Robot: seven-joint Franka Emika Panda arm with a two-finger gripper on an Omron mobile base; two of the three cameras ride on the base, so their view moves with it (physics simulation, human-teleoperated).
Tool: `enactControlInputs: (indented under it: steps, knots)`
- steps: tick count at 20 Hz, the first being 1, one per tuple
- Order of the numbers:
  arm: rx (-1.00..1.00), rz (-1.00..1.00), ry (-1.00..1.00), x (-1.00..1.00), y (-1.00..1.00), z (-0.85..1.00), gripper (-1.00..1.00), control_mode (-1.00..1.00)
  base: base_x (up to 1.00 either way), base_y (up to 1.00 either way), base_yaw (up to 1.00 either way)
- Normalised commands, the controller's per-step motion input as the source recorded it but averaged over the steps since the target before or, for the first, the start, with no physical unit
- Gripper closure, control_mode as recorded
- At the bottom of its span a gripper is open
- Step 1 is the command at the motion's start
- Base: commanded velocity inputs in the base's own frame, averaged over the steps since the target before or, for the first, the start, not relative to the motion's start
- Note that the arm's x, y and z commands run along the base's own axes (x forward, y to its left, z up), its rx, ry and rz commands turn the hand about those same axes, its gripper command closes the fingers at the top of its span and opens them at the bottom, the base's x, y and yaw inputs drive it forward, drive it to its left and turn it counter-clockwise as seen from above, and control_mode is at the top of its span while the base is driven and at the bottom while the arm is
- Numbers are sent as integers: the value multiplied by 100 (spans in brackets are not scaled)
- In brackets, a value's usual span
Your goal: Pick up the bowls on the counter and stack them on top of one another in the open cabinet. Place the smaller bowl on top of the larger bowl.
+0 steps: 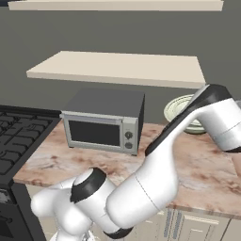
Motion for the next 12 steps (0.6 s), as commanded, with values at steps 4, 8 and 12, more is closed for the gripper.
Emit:
enactControlInputs:
  steps: [4,8,12]
  knots:
    - [0,2,0,-2,42,37,100,-100,0,0,0]
    - [0,4,-1,0,49,37,100,-100,0,0,0]
    - [0,6,-4,0,44,34,100,-100,0,0,0]
